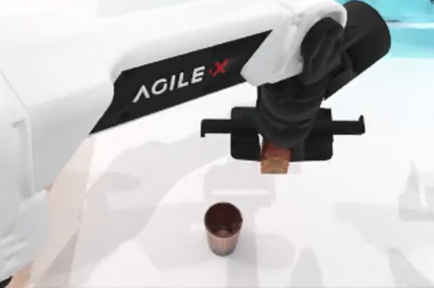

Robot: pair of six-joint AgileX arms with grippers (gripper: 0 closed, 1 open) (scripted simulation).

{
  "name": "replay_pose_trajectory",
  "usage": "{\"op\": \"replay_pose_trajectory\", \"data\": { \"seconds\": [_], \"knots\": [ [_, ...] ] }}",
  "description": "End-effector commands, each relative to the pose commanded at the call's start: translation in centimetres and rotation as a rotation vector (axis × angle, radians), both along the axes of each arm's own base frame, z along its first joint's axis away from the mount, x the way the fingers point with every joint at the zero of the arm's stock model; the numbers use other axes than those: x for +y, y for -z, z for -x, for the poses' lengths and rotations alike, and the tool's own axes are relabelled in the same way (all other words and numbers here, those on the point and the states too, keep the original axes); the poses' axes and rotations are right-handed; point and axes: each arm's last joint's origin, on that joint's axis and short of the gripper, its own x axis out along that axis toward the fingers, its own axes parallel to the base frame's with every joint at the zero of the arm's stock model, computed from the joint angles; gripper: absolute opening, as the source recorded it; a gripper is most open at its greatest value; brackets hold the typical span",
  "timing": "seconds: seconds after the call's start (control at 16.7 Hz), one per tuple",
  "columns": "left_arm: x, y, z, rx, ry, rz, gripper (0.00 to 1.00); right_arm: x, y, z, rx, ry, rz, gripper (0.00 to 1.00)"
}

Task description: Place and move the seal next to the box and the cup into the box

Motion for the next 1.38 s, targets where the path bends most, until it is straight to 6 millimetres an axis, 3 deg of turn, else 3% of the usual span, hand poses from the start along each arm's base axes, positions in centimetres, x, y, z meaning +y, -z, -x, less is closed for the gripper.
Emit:
{"op": "replay_pose_trajectory", "data": {
  "seconds": [0.18, 0.42, 0.6, 0.72, 0.84, 1.14, 1.38],
  "knots": [
    [4.4, -0.4, -2.1, 0.018, -0.016, -0.003, 0.00, 0.0, 0.0, 0.0, 0.000, 0.000, 0.000, 1.00],
    [12.8, -0.8, -4.8, 0.038, -0.033, -0.015, 0.00, 0.0, 0.0, 0.0, 0.000, 0.000, 0.000, 1.00],
    [18.4, -1.2, -4.9, 0.032, -0.009, -0.019, 0.00, 0.0, 0.0, 0.0, 0.000, 0.000, 0.000, 1.00],
    [20.8, -1.7, -4.4, 0.009, -0.001, -0.008, 0.00, 0.0, 0.0, 0.0, 0.000, 0.000, 0.000, 1.00],
    [21.9, -1.8, -4.2, -0.003, 0.000, -0.003, 0.00, 0.0, 0.0, 0.0, 0.000, 0.000, 0.000, 1.00],
    [21.9, -1.6, -4.2, 0.002, 0.004, -0.009, 0.00, 0.0, 0.0, 0.0, 0.000, 0.000, 0.000, 1.00],
    [22.0, 0.9, -4.7, 0.006, -0.003, -0.008, 0.00, 0.0, 0.0, 0.0, 0.000, 0.000, 0.000, 1.00]
  ]
}}
